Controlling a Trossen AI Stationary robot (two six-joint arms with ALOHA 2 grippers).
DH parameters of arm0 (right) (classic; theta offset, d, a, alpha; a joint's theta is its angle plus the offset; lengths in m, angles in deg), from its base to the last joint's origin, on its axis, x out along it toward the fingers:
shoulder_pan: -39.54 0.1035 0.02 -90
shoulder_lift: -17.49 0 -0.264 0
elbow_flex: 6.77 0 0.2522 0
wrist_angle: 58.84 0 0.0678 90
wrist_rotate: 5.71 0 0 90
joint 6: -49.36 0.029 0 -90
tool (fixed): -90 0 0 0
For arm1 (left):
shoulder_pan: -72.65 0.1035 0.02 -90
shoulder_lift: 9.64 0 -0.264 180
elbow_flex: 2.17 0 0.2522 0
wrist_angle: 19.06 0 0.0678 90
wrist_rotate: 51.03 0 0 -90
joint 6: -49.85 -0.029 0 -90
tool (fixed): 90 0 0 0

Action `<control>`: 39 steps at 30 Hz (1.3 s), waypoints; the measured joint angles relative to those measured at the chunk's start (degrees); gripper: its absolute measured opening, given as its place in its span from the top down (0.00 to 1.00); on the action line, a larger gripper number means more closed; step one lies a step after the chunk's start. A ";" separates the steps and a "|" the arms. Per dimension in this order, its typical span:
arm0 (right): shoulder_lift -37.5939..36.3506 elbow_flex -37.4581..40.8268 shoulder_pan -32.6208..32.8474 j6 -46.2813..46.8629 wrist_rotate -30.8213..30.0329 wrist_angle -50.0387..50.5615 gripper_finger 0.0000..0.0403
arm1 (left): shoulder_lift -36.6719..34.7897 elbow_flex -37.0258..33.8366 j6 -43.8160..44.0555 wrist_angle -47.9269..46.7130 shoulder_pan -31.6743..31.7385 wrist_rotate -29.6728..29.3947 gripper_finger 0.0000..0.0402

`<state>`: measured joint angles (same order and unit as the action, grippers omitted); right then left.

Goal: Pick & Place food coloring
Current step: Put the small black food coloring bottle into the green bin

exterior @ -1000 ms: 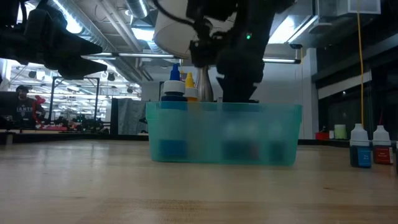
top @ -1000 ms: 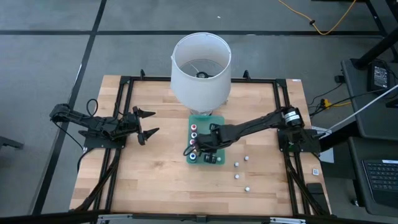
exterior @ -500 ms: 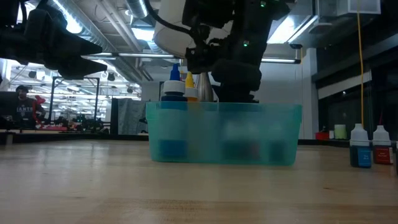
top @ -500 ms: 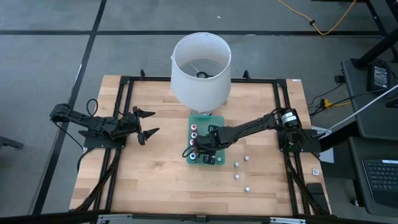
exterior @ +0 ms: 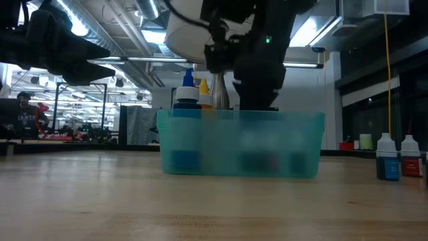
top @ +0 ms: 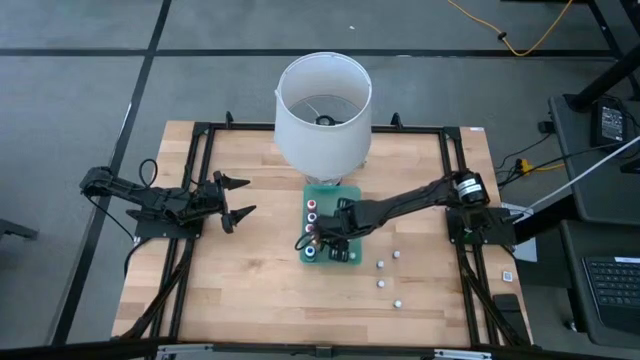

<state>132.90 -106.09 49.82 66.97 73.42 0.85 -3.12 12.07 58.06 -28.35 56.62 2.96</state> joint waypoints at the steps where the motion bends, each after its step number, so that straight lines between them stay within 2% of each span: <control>1: -0.58 0.00 0.00 -0.02 0.00 0.21 0.45 | -0.01 0.01 0.02 0.00 0.02 0.01 0.00; 8: -5.74 0.00 0.00 0.28 -0.02 1.07 0.42 | -0.01 -0.01 0.02 0.00 0.02 0.00 0.00; 14: -10.66 1.64 0.04 9.86 -1.57 4.59 0.42 | 0.00 0.00 0.02 0.00 0.02 0.00 0.00; 21: -17.99 7.64 2.37 17.53 -1.70 4.70 0.40 | 0.01 -0.01 0.02 0.00 0.01 0.00 0.00; 27: -24.59 14.25 4.86 24.40 -1.70 5.05 0.26 | 0.01 0.01 0.00 0.00 0.02 0.00 0.00; 31: -28.21 19.44 7.22 33.70 -1.43 7.77 0.19 | -0.01 0.01 0.01 0.00 0.02 0.00 0.00; 39: -31.58 27.91 13.20 45.53 -0.49 8.85 0.20 | 0.01 0.00 0.01 0.00 0.01 0.00 0.00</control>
<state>101.32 -78.18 63.02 112.50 72.93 9.70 -3.11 12.07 58.07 -28.35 56.63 2.96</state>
